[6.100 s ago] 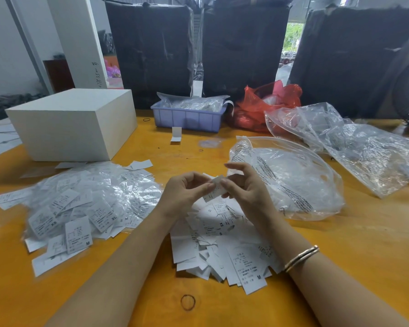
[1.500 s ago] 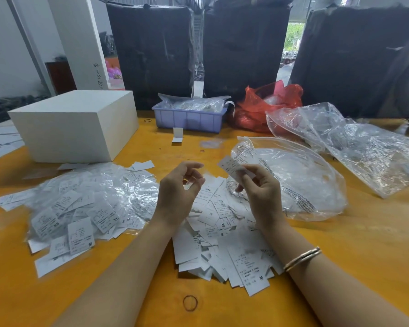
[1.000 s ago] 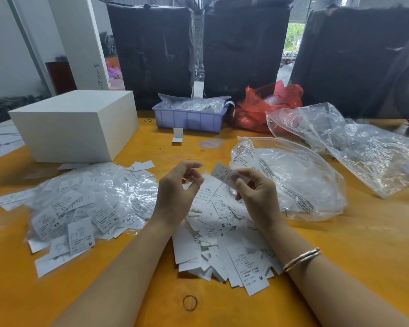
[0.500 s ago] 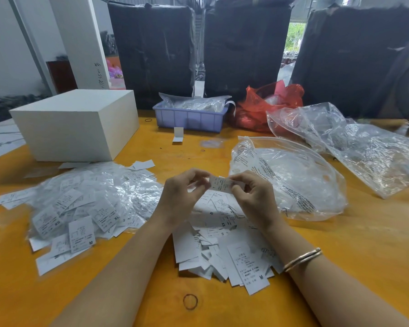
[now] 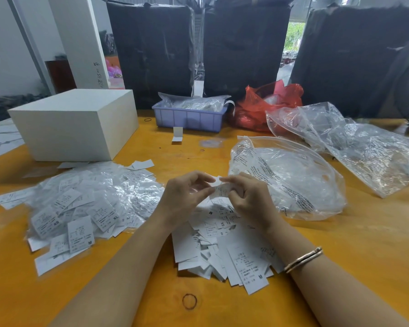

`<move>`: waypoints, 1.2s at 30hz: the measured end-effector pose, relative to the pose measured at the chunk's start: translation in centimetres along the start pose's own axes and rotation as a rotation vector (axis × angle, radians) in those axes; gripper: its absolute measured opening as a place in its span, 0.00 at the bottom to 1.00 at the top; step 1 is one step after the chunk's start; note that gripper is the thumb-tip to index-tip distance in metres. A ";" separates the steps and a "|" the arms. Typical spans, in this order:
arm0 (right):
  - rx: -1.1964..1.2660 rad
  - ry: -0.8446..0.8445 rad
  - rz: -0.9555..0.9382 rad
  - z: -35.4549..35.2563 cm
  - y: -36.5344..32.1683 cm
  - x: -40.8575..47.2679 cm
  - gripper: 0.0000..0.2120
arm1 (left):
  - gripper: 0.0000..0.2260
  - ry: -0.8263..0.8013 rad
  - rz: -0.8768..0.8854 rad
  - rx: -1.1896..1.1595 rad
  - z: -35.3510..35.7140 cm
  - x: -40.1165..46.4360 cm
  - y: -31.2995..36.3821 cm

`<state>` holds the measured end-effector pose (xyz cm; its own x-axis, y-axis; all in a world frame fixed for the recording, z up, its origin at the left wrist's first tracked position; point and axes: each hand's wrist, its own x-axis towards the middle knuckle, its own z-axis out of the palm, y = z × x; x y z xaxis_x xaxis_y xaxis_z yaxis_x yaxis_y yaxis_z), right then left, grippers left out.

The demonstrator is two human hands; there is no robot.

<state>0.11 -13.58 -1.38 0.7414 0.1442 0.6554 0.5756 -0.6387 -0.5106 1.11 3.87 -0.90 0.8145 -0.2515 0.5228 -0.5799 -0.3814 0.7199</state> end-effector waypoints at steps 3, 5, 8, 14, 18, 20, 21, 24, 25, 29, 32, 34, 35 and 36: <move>0.082 -0.044 0.052 0.3 -0.2 -0.1 0.19 | 0.09 -0.039 -0.004 0.002 0.1 0.0 -0.1; 0.238 -0.028 0.149 0.4 -0.4 0.0 0.18 | 0.10 -0.011 -0.043 -0.057 0.1 0.0 -0.1; 0.398 0.069 0.273 0.0 -0.3 0.3 0.09 | 0.11 0.053 -0.095 -0.145 0.0 0.2 -0.1; 0.307 -0.033 0.213 0.4 -0.6 -0.1 0.02 | 0.11 0.032 -0.075 -0.099 0.3 0.0 0.0; 0.179 -0.084 0.129 0.8 -0.8 -0.2 0.04 | 0.10 0.050 -0.114 -0.115 0.0 0.1 -0.1; 0.096 -0.001 0.041 0.2 -0.7 0.1 0.06 | 0.10 0.078 -0.139 -0.113 -0.3 0.1 -0.2; 0.041 0.084 0.006 -0.3 -0.5 0.4 0.07 | 0.09 0.108 -0.156 -0.101 -0.6 0.2 -0.3; -0.182 0.360 0.017 -2.3 1.1 1.3 0.08 | 0.07 0.214 -0.240 -0.006 -1.7 0.4 -0.8; -0.260 0.397 0.068 -2.9 1.9 1.4 0.08 | 0.08 0.223 -0.266 0.047 -2.0 0.4 -1.0; -0.533 0.222 0.414 -4.3 5.1 0.9 0.13 | 0.10 0.122 -0.324 0.344 -2.7 0.1 -1.6; -0.693 0.022 0.558 -4.2 6.1 0.8 0.16 | 0.11 0.064 -0.391 0.593 -2.7 -0.2 -1.8; -0.765 -0.071 0.576 -4.0 6.3 1.0 0.14 | 0.11 0.050 -0.413 0.734 -2.8 -0.2 -1.9; -0.785 -0.095 0.576 -3.9 6.3 1.1 0.14 | 0.12 0.053 -0.403 0.787 -2.7 -0.1 -2.0; -0.796 -0.099 0.572 -3.9 6.3 1.2 0.13 | 0.12 0.064 -0.381 0.820 -2.7 -0.1 -2.0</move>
<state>3.27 -20.36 -1.68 0.8823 -0.3058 0.3579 -0.2525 -0.9491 -0.1884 2.11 7.06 -1.17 0.9318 0.0621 0.3575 -0.0560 -0.9489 0.3107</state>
